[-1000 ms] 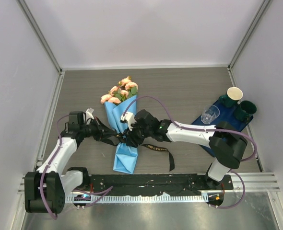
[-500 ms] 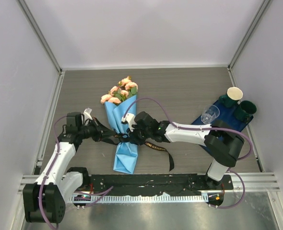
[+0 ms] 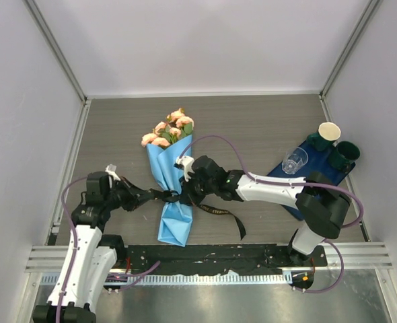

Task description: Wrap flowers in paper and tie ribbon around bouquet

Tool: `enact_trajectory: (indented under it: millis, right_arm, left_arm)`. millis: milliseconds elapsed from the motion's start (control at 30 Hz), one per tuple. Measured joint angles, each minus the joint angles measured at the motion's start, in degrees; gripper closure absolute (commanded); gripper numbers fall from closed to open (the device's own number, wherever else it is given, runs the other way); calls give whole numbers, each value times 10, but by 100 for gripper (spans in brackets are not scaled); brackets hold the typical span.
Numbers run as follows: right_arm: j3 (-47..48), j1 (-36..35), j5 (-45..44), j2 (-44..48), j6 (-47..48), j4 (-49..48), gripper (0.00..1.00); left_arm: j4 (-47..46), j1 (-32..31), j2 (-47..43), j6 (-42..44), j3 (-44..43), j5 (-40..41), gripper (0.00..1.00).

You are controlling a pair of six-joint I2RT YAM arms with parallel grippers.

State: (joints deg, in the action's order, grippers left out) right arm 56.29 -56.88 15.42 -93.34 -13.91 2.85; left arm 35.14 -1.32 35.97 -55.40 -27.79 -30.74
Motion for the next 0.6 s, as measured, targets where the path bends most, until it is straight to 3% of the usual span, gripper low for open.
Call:
enact_trajectory:
  millis: [200,300,433,600]
  right_arm:
    - [0,0,34,0,-111,-12,100]
    - [0,0,48,-1,-162,-29,100]
    - [0,2,60,-12,-211,-53,100]
    - [-5,9,73,-24,-249,-59,100]
  left_arm:
    - [56,0,-6,-30,16,43,95]
    - [92,0,-10,-31,14,76,82]
    - [130,0,-16,-34,6,106,50]
    - [154,0,-25,-30,2,114,44]
